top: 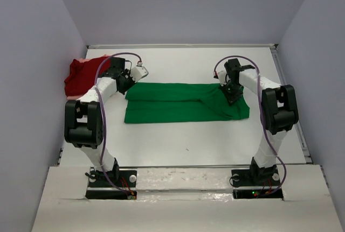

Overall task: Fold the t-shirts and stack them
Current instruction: Rotate the rectangle-folded T-shirt at the center of the board.

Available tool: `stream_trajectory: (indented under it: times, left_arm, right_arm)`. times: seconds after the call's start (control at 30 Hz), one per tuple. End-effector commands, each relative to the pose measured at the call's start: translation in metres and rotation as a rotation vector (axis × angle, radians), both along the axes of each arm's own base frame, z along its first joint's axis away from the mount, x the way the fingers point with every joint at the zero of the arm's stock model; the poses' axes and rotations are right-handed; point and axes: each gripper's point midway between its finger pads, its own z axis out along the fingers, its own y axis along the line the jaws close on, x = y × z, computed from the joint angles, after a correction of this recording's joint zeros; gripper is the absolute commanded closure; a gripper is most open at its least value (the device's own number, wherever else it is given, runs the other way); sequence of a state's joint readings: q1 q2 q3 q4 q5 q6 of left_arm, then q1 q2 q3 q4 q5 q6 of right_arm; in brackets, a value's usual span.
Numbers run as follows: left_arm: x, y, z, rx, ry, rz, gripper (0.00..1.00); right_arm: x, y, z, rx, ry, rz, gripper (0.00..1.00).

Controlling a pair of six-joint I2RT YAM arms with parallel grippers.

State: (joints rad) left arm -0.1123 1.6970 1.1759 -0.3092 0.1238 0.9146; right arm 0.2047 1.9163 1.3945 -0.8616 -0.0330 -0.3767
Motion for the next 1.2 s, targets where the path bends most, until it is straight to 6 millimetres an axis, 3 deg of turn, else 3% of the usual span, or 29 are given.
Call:
stream_trajectory:
  times: [0.0, 0.1, 0.3, 0.5, 0.7, 0.87, 1.17]
  left_arm:
    - [0.025, -0.033, 0.037, -0.168, -0.084, -0.008, 0.86]
    - [0.031, -0.051, 0.033, -0.226, -0.065, -0.02, 1.0]
    - [0.036, -0.085, 0.014, -0.246, -0.029, -0.066, 1.0]
    - [0.031, -0.11, -0.023, -0.251, 0.049, -0.098, 1.0]
    - [0.024, -0.111, -0.046, -0.225, 0.068, -0.083, 1.0]
    - [0.021, -0.097, -0.055, -0.17, 0.049, -0.031, 1.0]
    - [-0.008, -0.069, -0.076, -0.072, 0.088, 0.023, 1.0]
  right_arm:
    - [0.004, -0.003, 0.032, -0.005, -0.087, -0.008, 1.0]
    - [-0.002, -0.005, 0.037, -0.007, -0.097, -0.01, 1.0]
    - [-0.012, -0.012, 0.041, -0.034, -0.098, -0.016, 1.0]
    - [-0.026, -0.016, 0.024, -0.051, -0.04, -0.012, 1.0]
    - [-0.03, -0.016, 0.003, -0.061, 0.011, 0.002, 1.0]
    - [-0.021, -0.012, -0.023, -0.059, 0.066, 0.013, 1.0]
    - [0.015, 0.004, -0.033, -0.009, 0.071, 0.03, 1.0]
